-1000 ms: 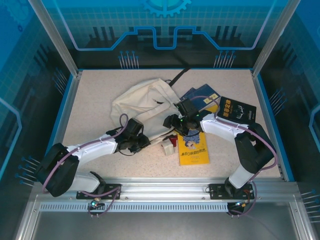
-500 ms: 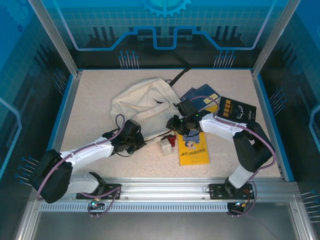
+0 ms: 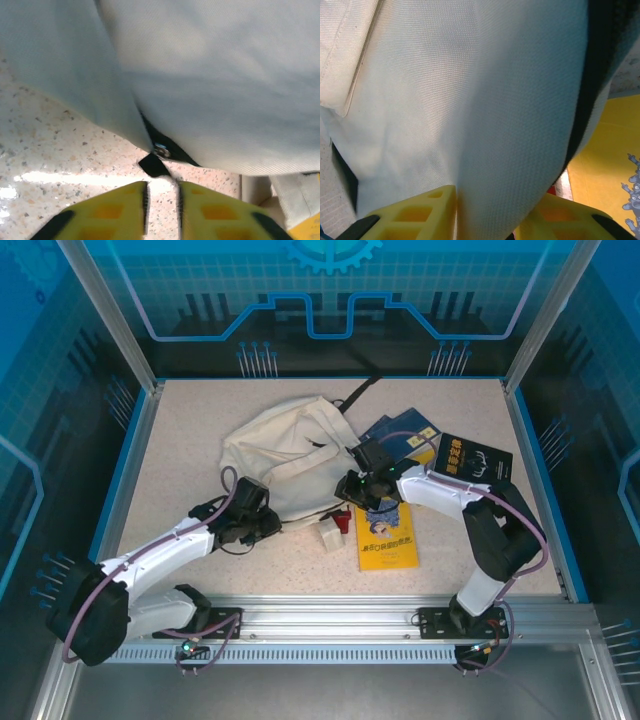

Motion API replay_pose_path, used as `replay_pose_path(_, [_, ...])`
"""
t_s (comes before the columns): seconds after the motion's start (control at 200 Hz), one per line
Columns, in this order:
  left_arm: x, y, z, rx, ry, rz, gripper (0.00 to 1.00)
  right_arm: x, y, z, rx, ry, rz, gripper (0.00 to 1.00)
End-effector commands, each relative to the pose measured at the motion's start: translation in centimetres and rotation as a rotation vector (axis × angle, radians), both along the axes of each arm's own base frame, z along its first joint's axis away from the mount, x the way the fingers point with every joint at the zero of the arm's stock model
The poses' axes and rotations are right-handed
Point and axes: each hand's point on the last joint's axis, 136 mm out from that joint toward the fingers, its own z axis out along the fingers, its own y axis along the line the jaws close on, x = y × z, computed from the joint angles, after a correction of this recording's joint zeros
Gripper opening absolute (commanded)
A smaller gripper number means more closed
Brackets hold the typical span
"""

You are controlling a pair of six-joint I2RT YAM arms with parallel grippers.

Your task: Pack the student bag

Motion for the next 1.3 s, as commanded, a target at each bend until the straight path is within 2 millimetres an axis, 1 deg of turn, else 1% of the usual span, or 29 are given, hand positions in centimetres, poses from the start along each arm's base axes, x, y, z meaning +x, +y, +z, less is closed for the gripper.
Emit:
replay_pose_path(0.0, [0.3,-0.9,1.0,-0.022,-0.038,-0.087,0.38,0.2,0.7,0.5,-0.01,-0.014,0.029,0.35])
replay_pose_path(0.04, [0.3,-1.0,1.0,-0.022,-0.044,-0.095,0.42,0.2,0.7,0.4,-0.011,-0.013,0.031,0.35])
replay_pose_path(0.11, [0.4,-1.1,1.1,-0.027,-0.055,-0.104,0.45,0.2,0.7,0.4,-0.012,-0.011,0.033,0.35])
replay_pose_path(0.245, [0.5,-1.0,0.4,-0.017,-0.046,-0.103,0.45,0.2,0.7,0.4,-0.013,-0.011,0.034,0.34])
replay_pose_path(0.4, [1.1,-0.8,-0.2,-0.001,-0.036,-0.075,0.41,0.1,0.7,0.3,-0.018,-0.01,0.035,0.34])
replay_pose_path(0.53, [1.4,0.1,-0.7,0.028,-0.017,-0.009,0.39,0.1,0.7,0.2,-0.021,-0.008,0.035,0.34])
replay_pose_path(0.605, [1.2,0.9,-1.4,0.051,0.012,0.037,0.38,0.1,0.7,0.2,-0.022,-0.01,0.035,0.34])
replay_pose_path(0.68, [0.8,1.2,-1.8,0.057,0.034,0.047,0.34,0.1,0.5,0.2,-0.028,-0.01,0.032,0.34])
replay_pose_path(0.76, [0.3,1.2,-1.8,0.057,0.044,0.041,0.29,0.1,0.4,0.2,-0.034,-0.01,0.029,0.33])
replay_pose_path(0.86, [0.0,1.3,-1.4,0.045,0.038,0.033,0.24,0.1,0.3,0.1,-0.04,-0.011,0.028,0.33])
replay_pose_path(0.915, [-0.2,1.0,-1.2,0.027,0.037,0.021,0.23,0.1,0.3,0.1,-0.041,-0.01,0.025,0.33])
replay_pose_path(1.025, [-0.7,0.9,-1.4,0.023,0.055,0.003,0.22,0.2,0.3,0.1,-0.04,-0.011,0.023,0.33])
replay_pose_path(1.111, [-0.9,0.9,-1.7,0.028,0.064,-0.003,0.22,0.2,0.3,0.2,-0.04,-0.012,0.024,0.33])
replay_pose_path(1.296, [-1.2,0.3,-2.1,0.004,0.079,-0.034,0.31,0.2,0.2,0.2,-0.044,-0.013,0.023,0.33])
